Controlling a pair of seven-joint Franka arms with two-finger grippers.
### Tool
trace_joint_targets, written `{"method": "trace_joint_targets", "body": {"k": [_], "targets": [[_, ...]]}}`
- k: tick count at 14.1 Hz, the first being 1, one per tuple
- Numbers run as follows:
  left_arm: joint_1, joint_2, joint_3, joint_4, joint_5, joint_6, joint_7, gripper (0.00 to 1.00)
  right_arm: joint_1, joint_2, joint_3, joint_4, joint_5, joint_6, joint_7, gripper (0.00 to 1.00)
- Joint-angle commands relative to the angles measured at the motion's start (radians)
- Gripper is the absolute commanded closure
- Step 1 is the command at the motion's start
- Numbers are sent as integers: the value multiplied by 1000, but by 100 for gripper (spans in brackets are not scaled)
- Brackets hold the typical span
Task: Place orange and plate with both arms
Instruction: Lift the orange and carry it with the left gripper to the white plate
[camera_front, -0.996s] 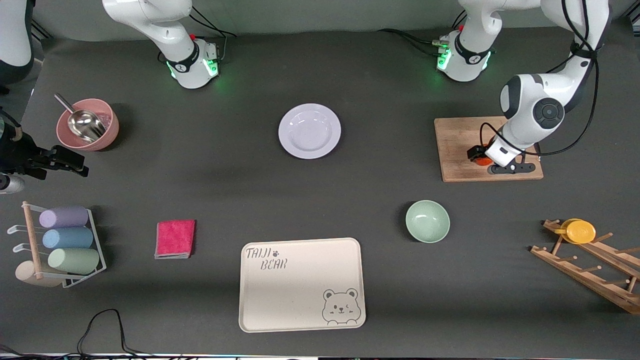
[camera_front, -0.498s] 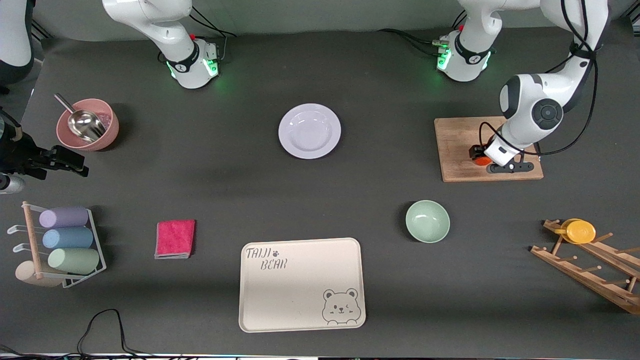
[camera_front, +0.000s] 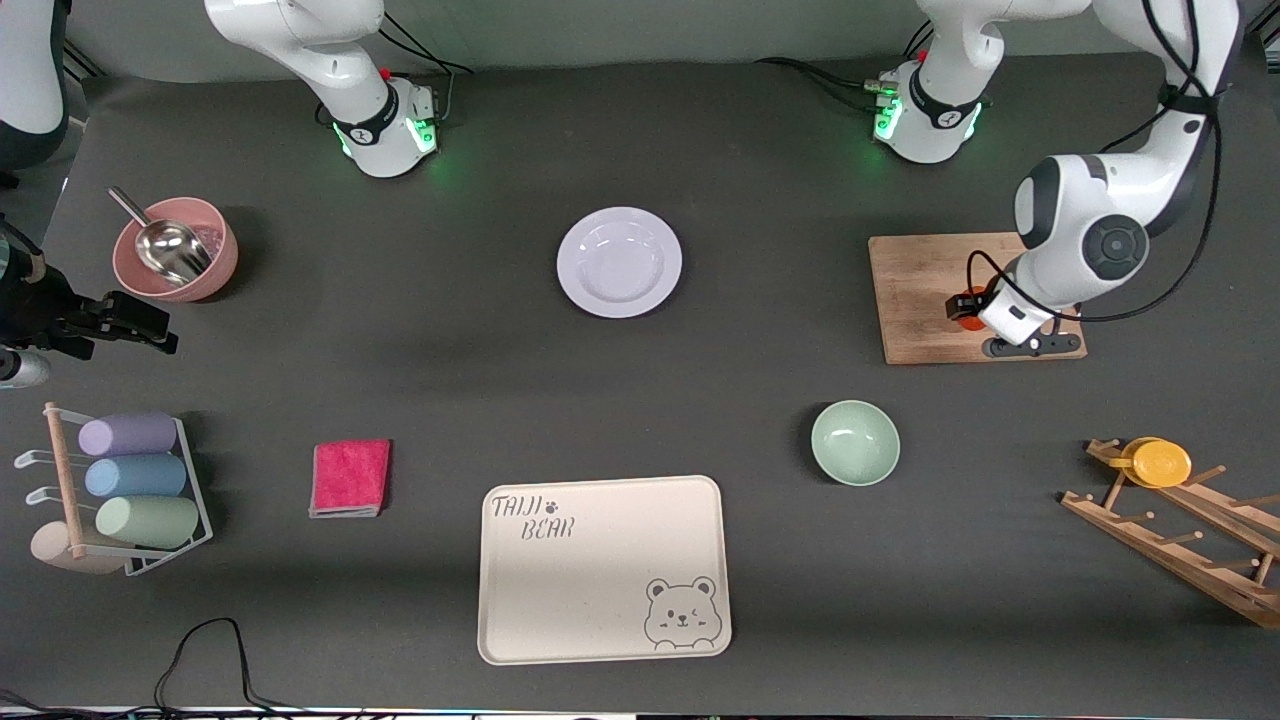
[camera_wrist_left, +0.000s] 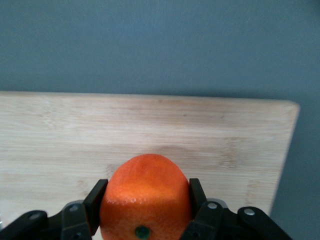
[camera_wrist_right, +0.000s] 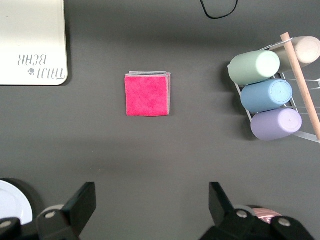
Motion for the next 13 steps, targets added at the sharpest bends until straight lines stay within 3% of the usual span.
{"method": "trace_joint_targets", "body": {"k": [1, 5, 7, 13], "targets": [[-45, -32, -12, 167, -3, -234, -106, 80, 5, 3, -4, 10, -3, -8, 15, 0], [-137, -29, -29, 418, -58, -538, -280, 81, 5, 1, -4, 8, -3, -10, 15, 0], [-190, -27, -30, 504, -98, -628, -359, 84, 7, 1, -4, 4, -3, -10, 15, 0], [-394, -11, -36, 652, -232, -646, -675, 96, 7, -12, -4, -10, -3, -10, 17, 0]]}}
